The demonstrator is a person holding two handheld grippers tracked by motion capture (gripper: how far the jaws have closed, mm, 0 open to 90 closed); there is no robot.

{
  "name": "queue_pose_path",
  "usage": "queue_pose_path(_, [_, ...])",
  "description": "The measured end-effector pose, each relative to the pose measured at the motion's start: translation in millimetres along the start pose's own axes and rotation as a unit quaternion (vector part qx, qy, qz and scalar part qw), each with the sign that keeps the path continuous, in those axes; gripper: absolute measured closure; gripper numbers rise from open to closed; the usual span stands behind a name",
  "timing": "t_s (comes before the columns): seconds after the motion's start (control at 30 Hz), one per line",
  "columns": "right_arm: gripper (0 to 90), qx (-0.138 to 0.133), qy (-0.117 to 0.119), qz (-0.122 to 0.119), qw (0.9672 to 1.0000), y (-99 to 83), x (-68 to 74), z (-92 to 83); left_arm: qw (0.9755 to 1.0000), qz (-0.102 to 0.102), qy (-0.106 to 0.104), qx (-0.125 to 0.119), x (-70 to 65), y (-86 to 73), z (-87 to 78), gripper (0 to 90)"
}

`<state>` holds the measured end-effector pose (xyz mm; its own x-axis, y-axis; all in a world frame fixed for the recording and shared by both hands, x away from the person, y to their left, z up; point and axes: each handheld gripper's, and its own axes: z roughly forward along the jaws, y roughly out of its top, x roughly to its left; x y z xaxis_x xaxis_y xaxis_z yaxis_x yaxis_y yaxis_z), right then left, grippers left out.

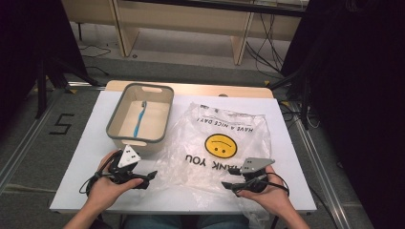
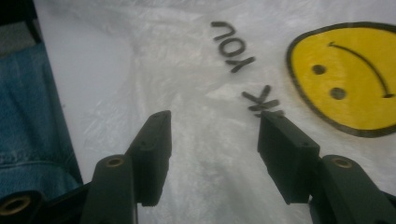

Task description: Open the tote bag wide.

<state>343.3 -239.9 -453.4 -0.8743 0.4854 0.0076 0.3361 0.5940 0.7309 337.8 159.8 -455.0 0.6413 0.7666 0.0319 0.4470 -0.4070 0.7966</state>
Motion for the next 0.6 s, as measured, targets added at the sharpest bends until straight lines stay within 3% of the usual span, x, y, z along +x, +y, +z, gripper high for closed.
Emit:
queue_pose_path(0.33, [51.0,0.063,0.035,-0.037,0.9967,1.1,5.8,22.0,1.0,0.006,-0.005,0.003,-2.8,0.7,3.2,11.0])
queue_pose_path(0.47, [53.4,0.076,0.046,-0.056,0.9944,1.9,7.6,27.5,1.0,0.007,-0.006,0.002,-3.0,0.6,3.1,11.0])
queue_pose_path(0.6, [56.4,0.089,0.049,-0.057,0.9932,2.1,10.1,32.2,1.0,0.006,-0.006,0.002,-3.0,0.7,3.5,11.1])
